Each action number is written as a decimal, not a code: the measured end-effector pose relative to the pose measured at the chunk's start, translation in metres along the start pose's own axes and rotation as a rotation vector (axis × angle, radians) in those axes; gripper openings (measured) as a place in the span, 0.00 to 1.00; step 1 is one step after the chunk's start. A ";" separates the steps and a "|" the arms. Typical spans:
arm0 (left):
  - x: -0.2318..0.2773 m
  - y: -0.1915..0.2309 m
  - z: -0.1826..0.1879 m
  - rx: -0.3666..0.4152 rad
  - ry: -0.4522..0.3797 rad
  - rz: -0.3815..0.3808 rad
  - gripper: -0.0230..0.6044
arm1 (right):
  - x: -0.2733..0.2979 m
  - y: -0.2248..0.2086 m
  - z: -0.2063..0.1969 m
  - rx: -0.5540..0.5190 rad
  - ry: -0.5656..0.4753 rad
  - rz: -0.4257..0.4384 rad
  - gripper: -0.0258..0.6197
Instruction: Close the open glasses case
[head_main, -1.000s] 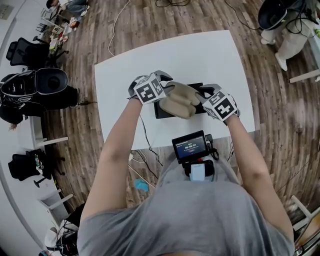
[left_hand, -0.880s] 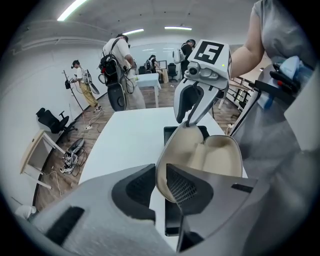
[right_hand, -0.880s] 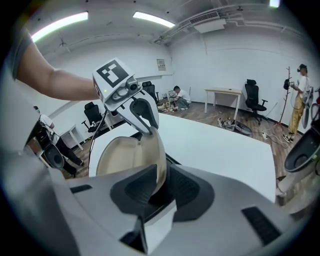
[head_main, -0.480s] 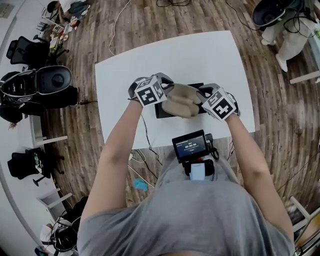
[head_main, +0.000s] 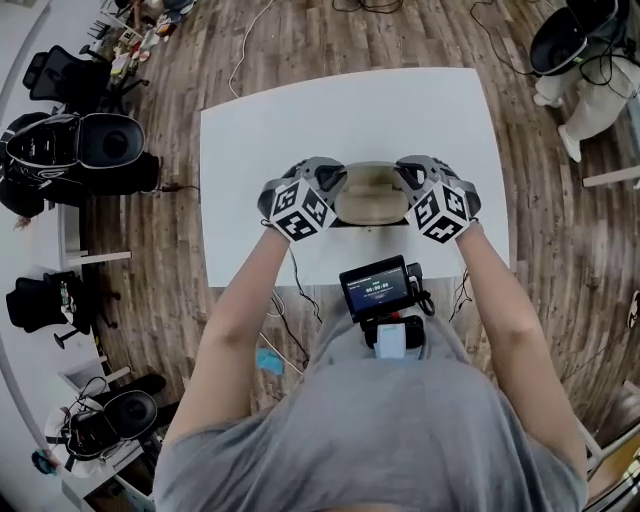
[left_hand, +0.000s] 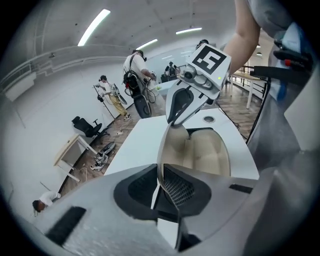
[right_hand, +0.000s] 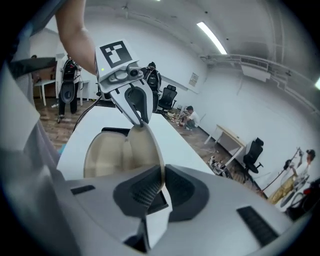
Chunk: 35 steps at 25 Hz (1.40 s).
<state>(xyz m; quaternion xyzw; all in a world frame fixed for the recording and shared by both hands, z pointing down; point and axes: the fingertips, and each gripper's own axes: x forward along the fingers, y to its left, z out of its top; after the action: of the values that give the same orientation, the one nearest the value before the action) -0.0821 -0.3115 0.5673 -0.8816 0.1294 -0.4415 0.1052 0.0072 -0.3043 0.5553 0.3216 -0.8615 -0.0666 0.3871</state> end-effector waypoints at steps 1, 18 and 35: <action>-0.001 -0.001 0.000 0.001 -0.009 0.026 0.11 | -0.001 0.000 0.001 -0.026 -0.013 -0.016 0.11; -0.029 -0.042 0.009 -0.018 -0.181 0.236 0.11 | -0.033 0.031 0.004 -0.217 -0.123 -0.094 0.11; -0.024 -0.096 -0.006 0.045 -0.119 0.131 0.13 | -0.043 0.087 -0.022 -0.486 -0.101 0.028 0.12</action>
<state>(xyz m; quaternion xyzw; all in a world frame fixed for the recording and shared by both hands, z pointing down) -0.0876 -0.2135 0.5820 -0.8933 0.1702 -0.3834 0.1612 0.0001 -0.2070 0.5756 0.2034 -0.8428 -0.2823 0.4106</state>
